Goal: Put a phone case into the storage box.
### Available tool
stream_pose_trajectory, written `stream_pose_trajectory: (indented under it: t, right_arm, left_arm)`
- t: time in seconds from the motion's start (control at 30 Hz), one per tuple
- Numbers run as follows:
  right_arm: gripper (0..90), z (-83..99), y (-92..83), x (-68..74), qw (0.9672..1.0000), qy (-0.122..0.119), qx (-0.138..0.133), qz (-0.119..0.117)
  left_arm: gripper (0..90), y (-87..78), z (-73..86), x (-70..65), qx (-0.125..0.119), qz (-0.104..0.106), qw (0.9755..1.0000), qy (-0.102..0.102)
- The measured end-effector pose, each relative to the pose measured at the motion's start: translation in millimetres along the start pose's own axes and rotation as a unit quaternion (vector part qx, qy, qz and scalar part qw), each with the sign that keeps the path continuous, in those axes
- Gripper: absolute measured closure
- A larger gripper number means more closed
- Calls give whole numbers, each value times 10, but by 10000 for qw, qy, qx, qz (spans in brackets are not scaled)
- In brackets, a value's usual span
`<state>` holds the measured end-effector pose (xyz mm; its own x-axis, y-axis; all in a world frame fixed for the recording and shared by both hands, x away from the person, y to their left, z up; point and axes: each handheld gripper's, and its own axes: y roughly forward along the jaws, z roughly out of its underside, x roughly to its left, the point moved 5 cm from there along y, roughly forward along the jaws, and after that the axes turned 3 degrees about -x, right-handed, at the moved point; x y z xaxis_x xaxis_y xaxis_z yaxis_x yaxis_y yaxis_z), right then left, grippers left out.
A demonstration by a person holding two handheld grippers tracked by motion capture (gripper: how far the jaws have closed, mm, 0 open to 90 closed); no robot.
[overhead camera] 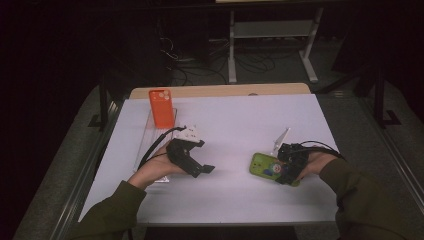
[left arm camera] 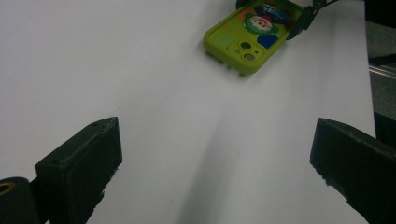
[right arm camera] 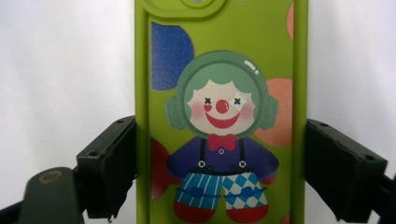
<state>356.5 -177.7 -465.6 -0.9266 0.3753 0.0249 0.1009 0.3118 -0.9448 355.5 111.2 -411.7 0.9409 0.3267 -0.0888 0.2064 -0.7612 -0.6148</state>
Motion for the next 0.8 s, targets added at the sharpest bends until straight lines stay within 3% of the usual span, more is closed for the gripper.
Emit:
stream_pose_trajectory:
  t: [0.13,0.43,0.5,0.63,0.8]
  right_arm:
    - [154,-187,-40,58,9995,-309,-76,-50]
    - [154,-608,-60,187,9952,-941,-149,-238]
    - [154,-687,-70,211,9940,-1051,-172,-266]
    - [154,-833,-90,265,9917,-1219,-257,-331]
    - [154,-970,-98,326,9886,-1417,-290,-427]
  left_arm:
    - [20,45,-8,-37,113,59,9997,220]
    - [20,153,-26,-71,202,250,9986,425]
    - [20,174,-28,-62,228,285,9979,542]
    - [19,219,-24,-83,241,372,9974,559]
    - [19,276,-39,-85,303,495,9951,806]
